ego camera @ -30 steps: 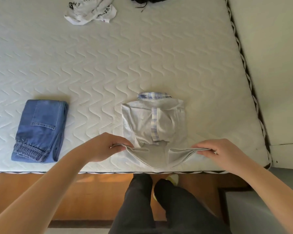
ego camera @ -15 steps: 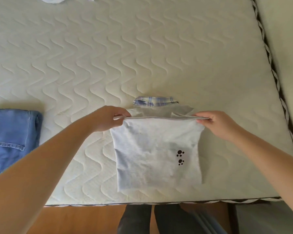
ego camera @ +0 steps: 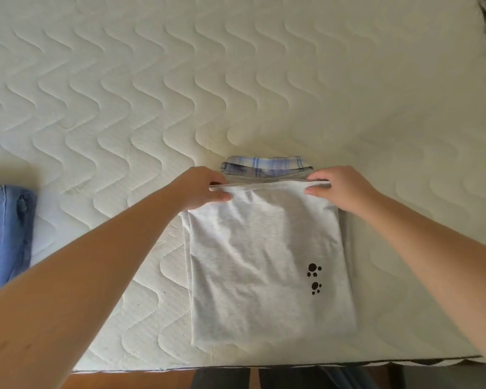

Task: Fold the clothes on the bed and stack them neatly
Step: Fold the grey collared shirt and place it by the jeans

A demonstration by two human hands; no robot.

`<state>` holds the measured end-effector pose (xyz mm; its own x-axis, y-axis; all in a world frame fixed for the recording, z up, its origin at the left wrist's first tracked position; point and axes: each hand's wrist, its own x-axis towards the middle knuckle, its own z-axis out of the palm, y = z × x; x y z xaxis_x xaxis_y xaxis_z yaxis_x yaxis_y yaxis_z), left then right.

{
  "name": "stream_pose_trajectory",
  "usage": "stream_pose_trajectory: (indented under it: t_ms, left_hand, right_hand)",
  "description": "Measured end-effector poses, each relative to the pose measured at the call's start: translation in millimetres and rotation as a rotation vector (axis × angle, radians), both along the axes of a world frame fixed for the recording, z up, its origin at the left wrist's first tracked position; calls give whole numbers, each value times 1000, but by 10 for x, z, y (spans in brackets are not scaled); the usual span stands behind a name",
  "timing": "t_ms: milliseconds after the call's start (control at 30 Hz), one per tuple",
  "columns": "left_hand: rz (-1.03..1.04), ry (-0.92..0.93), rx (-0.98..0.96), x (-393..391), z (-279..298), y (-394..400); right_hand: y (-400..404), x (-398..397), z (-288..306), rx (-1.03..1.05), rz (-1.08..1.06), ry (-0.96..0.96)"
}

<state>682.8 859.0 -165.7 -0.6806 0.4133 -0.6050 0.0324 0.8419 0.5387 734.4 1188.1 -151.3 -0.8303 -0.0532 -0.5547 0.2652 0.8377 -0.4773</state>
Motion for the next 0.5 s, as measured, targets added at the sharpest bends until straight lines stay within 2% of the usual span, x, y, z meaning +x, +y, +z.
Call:
stream_pose_trajectory:
  t_ms: [300,367,500]
  left_hand:
    - [3,84,36,-400,45,142]
    - [28,88,-4,-488,4,175]
    - [54,99,-150,-537,-149,212]
  right_hand:
    - [142,-265,-27,8,-44,78]
    - [152,-328,-120,32,-88,65]
    - [74,-417,-264,75,-40,56]
